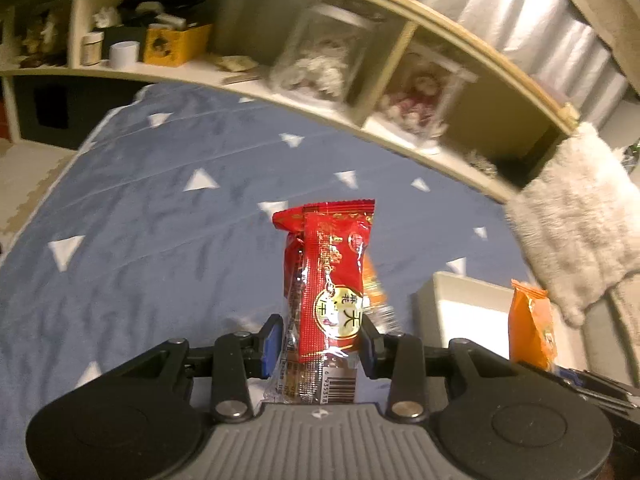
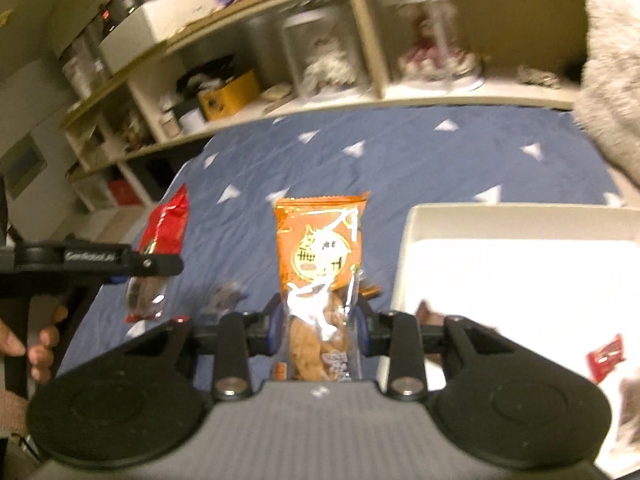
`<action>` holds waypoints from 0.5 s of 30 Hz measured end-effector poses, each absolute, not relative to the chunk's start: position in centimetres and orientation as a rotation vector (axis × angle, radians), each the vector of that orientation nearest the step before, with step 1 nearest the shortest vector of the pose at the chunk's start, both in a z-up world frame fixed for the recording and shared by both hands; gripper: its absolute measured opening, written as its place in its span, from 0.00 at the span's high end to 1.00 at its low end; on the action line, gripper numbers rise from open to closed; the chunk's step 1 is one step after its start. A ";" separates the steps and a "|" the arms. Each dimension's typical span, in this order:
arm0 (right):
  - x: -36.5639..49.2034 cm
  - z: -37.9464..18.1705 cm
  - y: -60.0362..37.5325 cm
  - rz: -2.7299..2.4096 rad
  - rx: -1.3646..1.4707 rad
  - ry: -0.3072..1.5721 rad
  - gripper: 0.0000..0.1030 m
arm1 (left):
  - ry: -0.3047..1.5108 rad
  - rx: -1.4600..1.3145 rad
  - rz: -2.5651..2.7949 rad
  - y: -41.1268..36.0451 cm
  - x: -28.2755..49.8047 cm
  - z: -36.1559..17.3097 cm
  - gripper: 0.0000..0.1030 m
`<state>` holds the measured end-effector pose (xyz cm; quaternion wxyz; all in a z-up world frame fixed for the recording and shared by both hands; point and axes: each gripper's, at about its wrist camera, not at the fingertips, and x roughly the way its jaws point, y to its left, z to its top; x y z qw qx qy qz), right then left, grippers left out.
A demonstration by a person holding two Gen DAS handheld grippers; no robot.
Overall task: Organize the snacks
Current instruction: 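Carry the red and orange packets into the white box with both tools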
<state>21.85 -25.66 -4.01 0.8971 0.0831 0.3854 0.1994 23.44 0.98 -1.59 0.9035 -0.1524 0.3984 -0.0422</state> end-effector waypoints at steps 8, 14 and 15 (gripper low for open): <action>23.9 -4.5 -32.8 0.302 0.228 0.759 0.61 | 0.818 -0.332 -0.196 -6.7 25.3 -1.3 0.60; 25.1 -6.5 -37.4 0.233 0.328 0.771 0.61 | 0.866 -0.355 -0.268 -12.9 27.2 -3.4 0.60; 25.2 -6.8 -37.9 0.229 0.344 0.776 0.61 | 0.876 -0.363 -0.276 -13.9 27.4 -3.9 0.60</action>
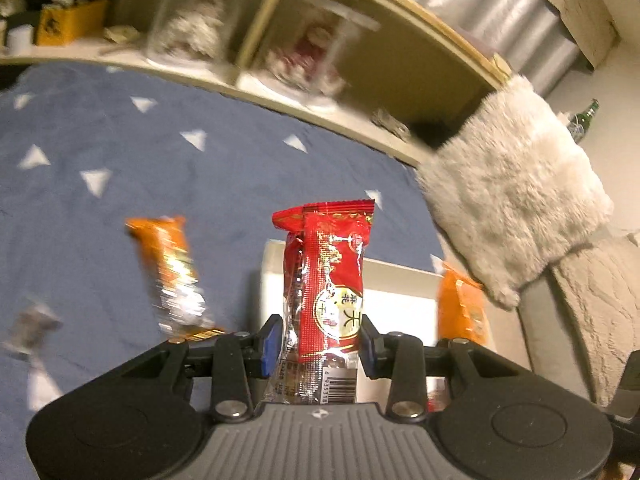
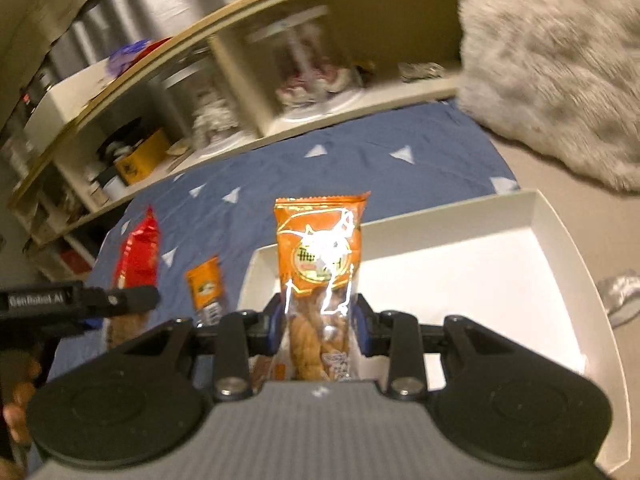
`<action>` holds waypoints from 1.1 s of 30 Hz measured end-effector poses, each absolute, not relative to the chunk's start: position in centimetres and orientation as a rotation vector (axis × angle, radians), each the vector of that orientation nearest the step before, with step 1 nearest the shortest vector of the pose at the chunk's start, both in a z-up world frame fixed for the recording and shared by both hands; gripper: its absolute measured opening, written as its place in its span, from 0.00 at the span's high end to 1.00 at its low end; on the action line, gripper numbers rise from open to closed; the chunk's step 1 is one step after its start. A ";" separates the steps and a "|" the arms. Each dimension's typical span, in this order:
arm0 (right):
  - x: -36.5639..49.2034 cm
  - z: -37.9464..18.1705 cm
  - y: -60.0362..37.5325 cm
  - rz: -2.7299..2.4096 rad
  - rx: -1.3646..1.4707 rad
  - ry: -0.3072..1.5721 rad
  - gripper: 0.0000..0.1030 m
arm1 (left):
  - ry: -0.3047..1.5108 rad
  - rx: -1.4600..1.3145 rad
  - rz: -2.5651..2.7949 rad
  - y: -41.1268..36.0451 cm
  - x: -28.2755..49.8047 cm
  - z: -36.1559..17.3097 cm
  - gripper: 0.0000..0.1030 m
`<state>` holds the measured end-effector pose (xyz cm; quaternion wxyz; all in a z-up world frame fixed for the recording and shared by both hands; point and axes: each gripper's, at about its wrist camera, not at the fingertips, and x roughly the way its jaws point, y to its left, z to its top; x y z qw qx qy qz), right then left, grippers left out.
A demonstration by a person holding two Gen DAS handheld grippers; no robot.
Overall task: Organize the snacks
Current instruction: 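Carry the red and orange packets into the white box with both tools, then open the left tool and the right tool to release the packets in the box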
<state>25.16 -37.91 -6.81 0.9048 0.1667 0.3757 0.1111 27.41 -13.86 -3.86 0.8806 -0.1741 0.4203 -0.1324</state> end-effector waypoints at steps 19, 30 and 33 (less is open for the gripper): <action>29.6 -15.0 -42.9 0.110 0.449 0.976 0.62 | 1.080 -0.463 -0.268 -21.7 32.2 -12.8 0.60; 28.7 -13.6 -42.8 0.092 0.369 0.899 0.51 | 1.069 -0.522 -0.311 -22.4 32.7 -12.2 0.34; 28.5 -13.0 -42.4 0.089 0.326 0.880 0.45 | 1.054 -0.481 -0.305 -22.0 32.6 -11.2 0.34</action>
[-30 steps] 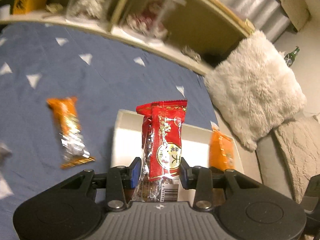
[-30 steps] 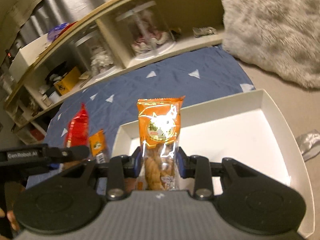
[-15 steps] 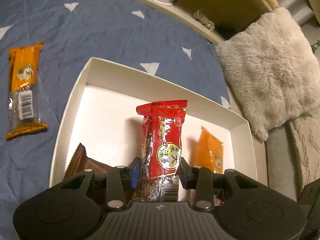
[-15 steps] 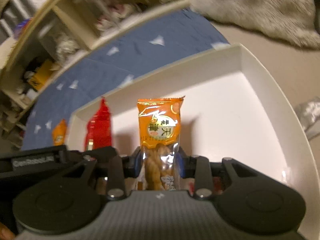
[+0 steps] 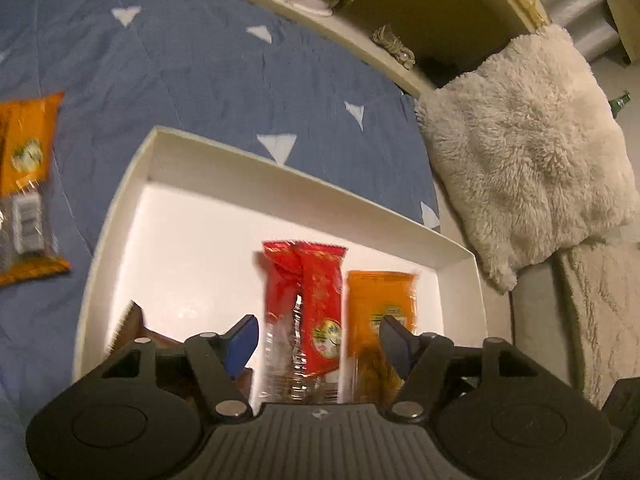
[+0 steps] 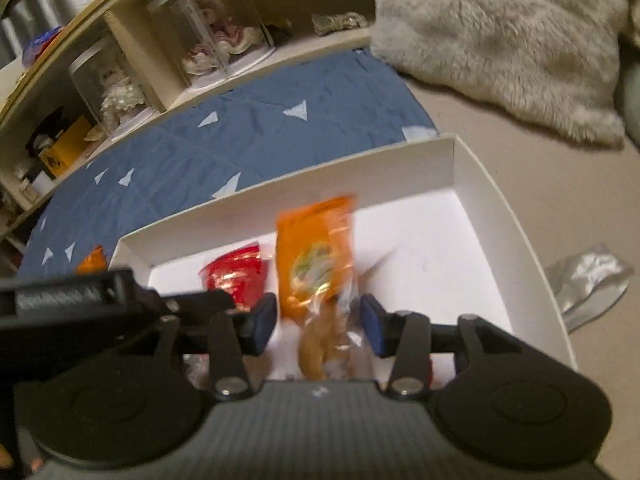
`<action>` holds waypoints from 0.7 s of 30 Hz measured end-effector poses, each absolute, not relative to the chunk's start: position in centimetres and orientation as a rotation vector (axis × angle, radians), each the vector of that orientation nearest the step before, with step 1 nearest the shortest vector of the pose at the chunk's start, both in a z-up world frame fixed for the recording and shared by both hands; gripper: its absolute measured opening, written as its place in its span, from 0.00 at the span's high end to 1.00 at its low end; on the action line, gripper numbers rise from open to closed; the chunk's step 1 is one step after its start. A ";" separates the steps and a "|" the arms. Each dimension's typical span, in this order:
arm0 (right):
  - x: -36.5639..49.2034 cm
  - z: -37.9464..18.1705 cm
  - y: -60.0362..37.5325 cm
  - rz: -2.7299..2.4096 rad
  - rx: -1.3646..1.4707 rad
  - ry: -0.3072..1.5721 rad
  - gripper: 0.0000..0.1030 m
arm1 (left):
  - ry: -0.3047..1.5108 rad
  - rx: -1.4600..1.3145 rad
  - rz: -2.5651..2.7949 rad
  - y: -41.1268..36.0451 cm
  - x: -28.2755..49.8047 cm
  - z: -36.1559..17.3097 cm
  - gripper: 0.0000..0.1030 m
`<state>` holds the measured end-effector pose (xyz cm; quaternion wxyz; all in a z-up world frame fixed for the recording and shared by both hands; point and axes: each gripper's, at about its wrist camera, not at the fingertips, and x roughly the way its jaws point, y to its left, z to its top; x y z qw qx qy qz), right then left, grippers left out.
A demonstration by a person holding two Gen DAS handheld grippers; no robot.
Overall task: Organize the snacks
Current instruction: 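Open the left tool and the right tool to release the packets in the box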
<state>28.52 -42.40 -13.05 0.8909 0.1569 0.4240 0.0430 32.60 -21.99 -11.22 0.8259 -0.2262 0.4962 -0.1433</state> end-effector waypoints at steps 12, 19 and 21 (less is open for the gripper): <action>26.3 -11.1 -43.8 0.044 0.323 0.891 0.45 | 1.053 -0.338 -0.296 -21.2 31.3 -9.3 0.34; 24.6 -10.3 -44.2 0.021 0.319 0.885 0.43 | 1.057 -0.284 -0.292 -20.5 30.2 -8.7 0.34; 24.2 -10.0 -44.1 0.018 0.311 0.885 0.41 | 1.058 -0.272 -0.295 -20.3 29.8 -8.5 0.34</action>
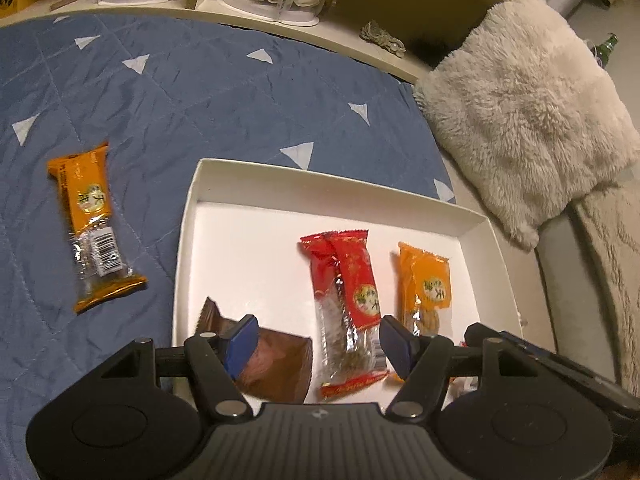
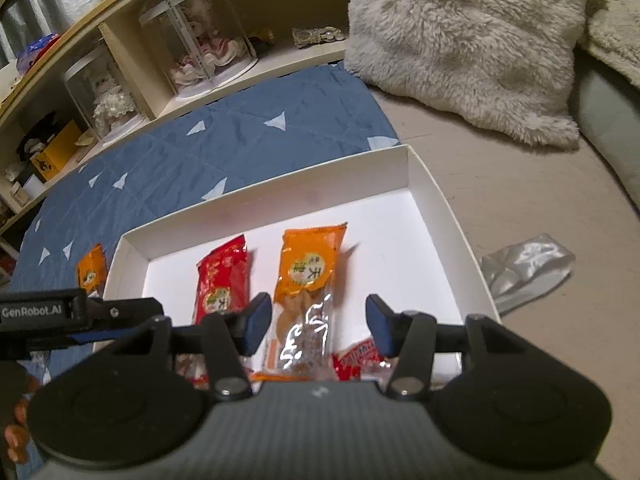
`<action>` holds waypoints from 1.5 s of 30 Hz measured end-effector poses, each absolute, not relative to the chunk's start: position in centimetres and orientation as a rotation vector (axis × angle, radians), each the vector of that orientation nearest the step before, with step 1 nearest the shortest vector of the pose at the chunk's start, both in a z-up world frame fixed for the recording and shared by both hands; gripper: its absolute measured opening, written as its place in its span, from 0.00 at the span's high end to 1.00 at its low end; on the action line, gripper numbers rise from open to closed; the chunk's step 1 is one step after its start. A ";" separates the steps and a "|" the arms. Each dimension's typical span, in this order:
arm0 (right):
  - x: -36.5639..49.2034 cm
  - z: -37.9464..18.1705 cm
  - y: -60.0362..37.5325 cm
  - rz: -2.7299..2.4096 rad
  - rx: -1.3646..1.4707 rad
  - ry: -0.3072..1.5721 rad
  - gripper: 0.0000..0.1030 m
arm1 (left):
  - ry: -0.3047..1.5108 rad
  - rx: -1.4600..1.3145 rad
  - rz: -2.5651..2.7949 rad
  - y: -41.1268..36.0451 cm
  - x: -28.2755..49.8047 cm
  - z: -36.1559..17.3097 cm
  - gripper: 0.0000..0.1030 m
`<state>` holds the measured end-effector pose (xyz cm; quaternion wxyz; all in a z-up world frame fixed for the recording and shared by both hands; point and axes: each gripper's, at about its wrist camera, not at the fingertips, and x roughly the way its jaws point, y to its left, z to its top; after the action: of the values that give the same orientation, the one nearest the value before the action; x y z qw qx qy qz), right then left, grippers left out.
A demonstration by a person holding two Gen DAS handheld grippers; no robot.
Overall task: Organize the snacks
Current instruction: 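Open the left tool and the right tool to release the packets in the box, then withdraw both tools from the box toward the remaining orange bar and clear packet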
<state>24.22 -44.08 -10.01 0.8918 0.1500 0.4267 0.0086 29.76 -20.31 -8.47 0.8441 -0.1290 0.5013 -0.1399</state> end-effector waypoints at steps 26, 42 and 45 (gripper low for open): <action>17.1 -5.5 -39.0 -0.047 0.163 0.830 0.03 | 1.008 -0.163 -0.257 -14.5 24.5 -5.5 0.00; 16.8 -5.0 -37.0 -0.063 0.116 0.789 0.00 | 0.969 -0.132 -0.200 -8.4 23.7 -5.1 0.00; 17.0 -5.1 -36.3 -0.056 0.124 0.782 0.00 | 0.953 -0.128 -0.178 -7.0 23.6 -4.7 0.00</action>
<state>17.04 -36.30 -5.10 0.9223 0.0605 0.3807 -0.0272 23.62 -6.96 -4.74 0.8828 -0.0617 0.4579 -0.0854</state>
